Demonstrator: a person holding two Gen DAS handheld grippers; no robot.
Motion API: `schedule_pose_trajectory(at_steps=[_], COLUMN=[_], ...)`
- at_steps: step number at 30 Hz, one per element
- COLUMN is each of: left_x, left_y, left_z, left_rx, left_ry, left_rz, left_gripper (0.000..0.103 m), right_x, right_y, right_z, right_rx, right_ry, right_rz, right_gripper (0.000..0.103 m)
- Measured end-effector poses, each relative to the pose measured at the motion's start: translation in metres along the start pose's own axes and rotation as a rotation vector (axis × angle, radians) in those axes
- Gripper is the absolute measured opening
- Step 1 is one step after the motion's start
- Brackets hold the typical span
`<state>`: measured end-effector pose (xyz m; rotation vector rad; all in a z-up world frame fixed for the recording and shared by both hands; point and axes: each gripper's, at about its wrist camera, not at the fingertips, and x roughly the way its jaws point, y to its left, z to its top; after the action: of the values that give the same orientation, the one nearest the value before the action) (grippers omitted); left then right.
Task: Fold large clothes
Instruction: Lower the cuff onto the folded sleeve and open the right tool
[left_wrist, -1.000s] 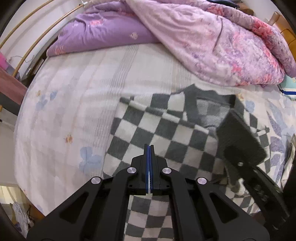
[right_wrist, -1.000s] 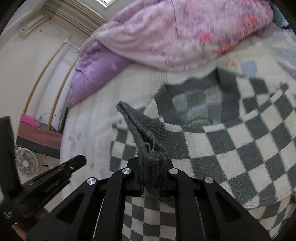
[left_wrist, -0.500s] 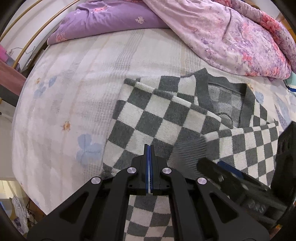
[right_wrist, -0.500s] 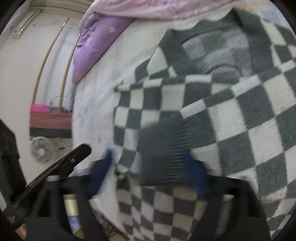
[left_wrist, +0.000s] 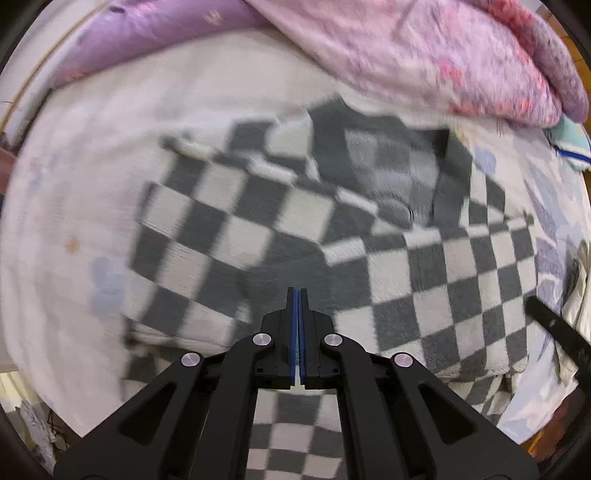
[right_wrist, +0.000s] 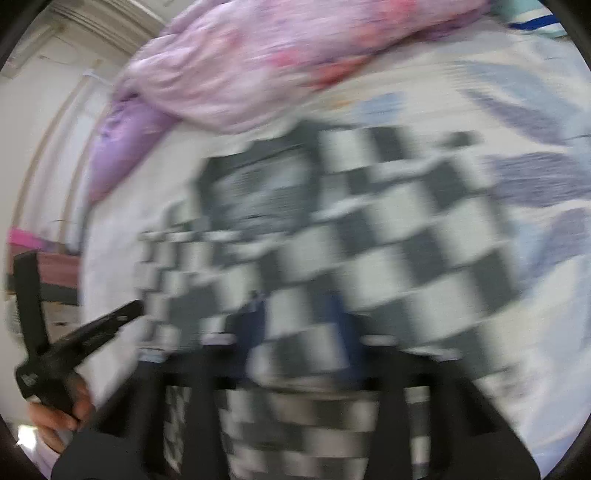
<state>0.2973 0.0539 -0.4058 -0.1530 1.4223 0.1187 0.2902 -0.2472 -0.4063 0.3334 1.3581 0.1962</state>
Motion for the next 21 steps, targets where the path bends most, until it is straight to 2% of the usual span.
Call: schedule_pose_trajectory(at_steps=[2, 5, 6, 7, 9, 11, 15, 18, 21], left_x=[0.019, 0.054, 0.063, 0.066, 0.067, 0.064, 0.061, 0.070, 0.073], left_y=[-0.005, -0.007, -0.006, -0.006, -0.007, -0.008, -0.007, -0.007, -0.009], left_z=[-0.003, -0.013, -0.016, -0.017, -0.016, -0.013, 0.001, 0.010, 0.015], left_rx=[-0.001, -0.024, -0.036, -0.040, -0.035, -0.031, -0.030, -0.028, -0.012], left_ry=[0.045, 0.139, 0.151, 0.139, 0.133, 0.131, 0.099, 0.104, 0.094], left_rz=[0.020, 0.039, 0.039, 0.040, 0.046, 0.052, 0.062, 0.060, 0.066], left_gripper=[0.002, 0.001, 0.001, 0.001, 0.001, 0.002, 0.002, 0.002, 0.002], right_x=[0.005, 0.029, 0.038, 0.047, 0.050, 0.043, 0.040, 0.051, 0.047], right_y=[-0.033, -0.078, -0.092, -0.106, -0.114, -0.106, -0.086, -0.091, -0.098], right_z=[-0.003, -0.029, -0.039, -0.048, -0.045, -0.031, 0.010, 0.045, 0.064], right_rx=[0.045, 0.115, 0.157, 0.209, 0.247, 0.233, 0.099, 0.127, 0.172], right_ry=[0.060, 0.209, 0.222, 0.200, 0.195, 0.189, 0.113, 0.098, 0.113], right_rz=[-0.062, -0.119, -0.070, -0.002, 0.031, -0.005, -0.059, -0.044, -0.016], right_gripper=[0.001, 0.000, 0.000, 0.000, 0.000, 0.000, 0.000, 0.000, 0.000])
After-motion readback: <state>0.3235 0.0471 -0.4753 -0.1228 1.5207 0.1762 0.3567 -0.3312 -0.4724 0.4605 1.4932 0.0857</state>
